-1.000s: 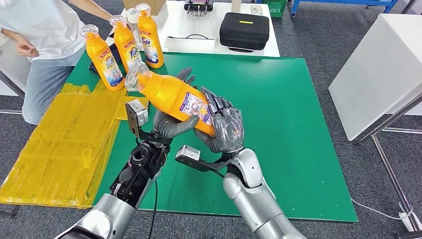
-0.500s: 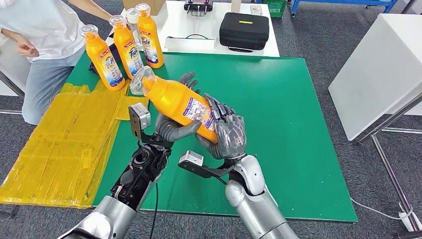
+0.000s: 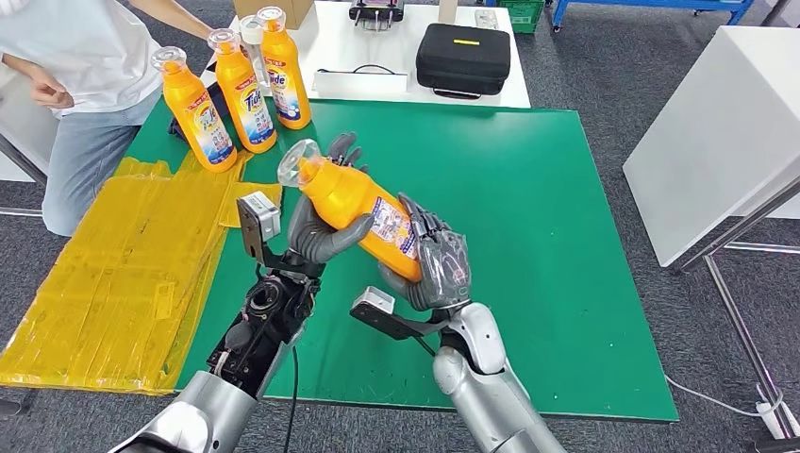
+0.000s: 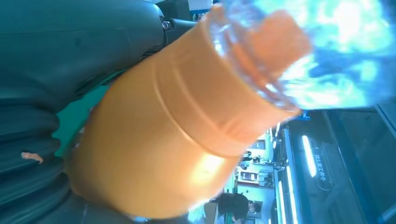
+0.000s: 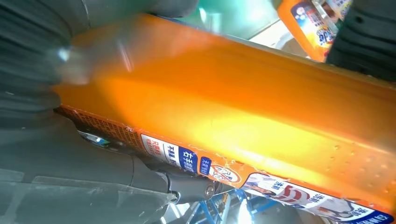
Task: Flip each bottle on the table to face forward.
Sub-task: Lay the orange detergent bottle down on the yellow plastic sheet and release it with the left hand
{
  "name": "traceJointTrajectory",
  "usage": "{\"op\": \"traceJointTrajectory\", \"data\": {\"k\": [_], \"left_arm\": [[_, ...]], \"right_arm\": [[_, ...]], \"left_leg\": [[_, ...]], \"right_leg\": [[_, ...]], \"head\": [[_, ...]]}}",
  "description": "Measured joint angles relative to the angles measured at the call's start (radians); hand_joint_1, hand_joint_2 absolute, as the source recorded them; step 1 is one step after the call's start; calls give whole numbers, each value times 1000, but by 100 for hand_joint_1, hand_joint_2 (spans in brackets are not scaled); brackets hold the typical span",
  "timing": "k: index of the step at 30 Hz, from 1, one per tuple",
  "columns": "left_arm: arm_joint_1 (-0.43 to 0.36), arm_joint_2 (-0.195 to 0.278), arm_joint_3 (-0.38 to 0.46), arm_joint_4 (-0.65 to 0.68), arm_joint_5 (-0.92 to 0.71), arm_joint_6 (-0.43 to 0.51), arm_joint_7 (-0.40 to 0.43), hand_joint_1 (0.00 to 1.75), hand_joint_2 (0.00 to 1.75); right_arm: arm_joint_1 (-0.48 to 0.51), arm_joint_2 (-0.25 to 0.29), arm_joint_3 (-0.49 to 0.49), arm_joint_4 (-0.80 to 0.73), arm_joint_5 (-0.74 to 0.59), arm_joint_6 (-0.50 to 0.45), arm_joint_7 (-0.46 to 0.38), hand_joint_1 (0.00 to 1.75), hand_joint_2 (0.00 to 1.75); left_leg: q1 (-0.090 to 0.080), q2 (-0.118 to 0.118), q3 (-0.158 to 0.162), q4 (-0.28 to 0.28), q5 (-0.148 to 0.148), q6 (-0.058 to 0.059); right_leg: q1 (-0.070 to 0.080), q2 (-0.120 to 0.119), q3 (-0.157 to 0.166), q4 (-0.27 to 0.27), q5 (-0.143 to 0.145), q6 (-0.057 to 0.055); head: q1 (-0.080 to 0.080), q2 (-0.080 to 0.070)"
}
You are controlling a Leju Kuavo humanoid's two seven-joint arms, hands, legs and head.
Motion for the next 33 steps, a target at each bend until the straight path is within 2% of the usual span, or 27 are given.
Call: {"op": "traceJointTrajectory", "data": {"k": [31, 33], "left_arm": [[-3, 0, -8, -8, -111, -1, 2, 175, 175], [-3, 0, -8, -8, -112, -1, 2, 175, 175]], "right_arm": [[16, -3, -49, -6, 16, 4, -13, 175, 175], [15, -4, -49, -6, 15, 2, -14, 93, 175]], "left_leg": [[0, 0, 0, 0, 0, 0], [0, 0, 0, 0, 0, 0]], "right_leg": [[0, 0, 0, 0, 0, 0], [0, 0, 0, 0, 0, 0]], "head": [[0, 0], [0, 0]]}}
